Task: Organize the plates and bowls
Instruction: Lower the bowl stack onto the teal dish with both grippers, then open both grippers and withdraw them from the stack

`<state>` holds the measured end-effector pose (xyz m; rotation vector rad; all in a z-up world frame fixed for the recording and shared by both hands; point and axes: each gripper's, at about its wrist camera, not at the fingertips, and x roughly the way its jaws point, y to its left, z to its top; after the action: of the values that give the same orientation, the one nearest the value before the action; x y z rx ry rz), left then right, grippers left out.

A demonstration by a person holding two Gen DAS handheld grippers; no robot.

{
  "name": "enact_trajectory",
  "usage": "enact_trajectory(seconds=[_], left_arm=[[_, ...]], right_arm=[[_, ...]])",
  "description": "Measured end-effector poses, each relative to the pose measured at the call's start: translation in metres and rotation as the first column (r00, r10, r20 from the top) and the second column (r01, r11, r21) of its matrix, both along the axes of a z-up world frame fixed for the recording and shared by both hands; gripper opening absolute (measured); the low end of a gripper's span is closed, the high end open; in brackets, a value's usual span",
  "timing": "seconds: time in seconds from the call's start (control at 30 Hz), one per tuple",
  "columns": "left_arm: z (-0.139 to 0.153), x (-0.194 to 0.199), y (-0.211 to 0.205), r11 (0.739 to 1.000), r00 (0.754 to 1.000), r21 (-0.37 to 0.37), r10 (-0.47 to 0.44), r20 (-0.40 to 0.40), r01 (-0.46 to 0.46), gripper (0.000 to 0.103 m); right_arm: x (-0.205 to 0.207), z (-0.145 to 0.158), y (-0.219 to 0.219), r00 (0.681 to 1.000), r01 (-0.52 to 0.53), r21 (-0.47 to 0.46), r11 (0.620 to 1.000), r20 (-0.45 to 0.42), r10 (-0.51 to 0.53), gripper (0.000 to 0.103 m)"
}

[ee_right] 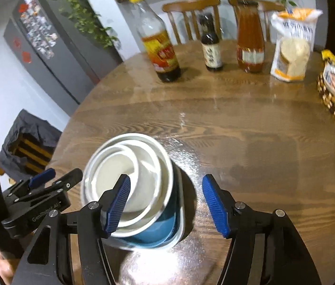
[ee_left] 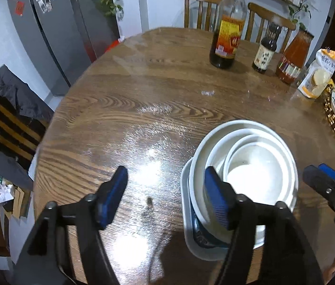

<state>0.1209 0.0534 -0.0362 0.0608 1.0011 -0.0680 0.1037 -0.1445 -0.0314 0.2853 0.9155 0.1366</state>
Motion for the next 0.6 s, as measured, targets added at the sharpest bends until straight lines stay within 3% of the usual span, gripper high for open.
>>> enact_trajectory(seconds=[0.07, 0.13, 0.27, 0.6], left_arm=[[0.006, -0.008, 0.002, 1.000, 1.000, 0.009, -0.005, 0.020, 0.005, 0.077], [0.013, -0.019, 0.003, 1.000, 0.999, 0.008, -0.017, 0.033, 0.017, 0.085], [0.024, -0.045, 0.002, 0.999, 0.997, 0.037, -0.041, 0.068, 0.038, 0.101], [0.042, -0.093, 0.000, 0.996, 0.989, 0.067, -0.070, 0.130, 0.061, 0.102]], right_arm=[[-0.011, 0.005, 0.005, 1.000, -0.029, -0.004, 1.000, 0.012, 0.029, 0.069], [-0.020, 0.008, 0.010, 0.998, -0.062, -0.022, 0.998, 0.017, 0.063, 0.083], [-0.042, 0.011, 0.019, 0.993, -0.113, -0.057, 0.992, 0.040, 0.115, 0.085], [-0.079, 0.009, 0.027, 0.978, -0.195, -0.155, 0.969, 0.051, 0.205, 0.088]])
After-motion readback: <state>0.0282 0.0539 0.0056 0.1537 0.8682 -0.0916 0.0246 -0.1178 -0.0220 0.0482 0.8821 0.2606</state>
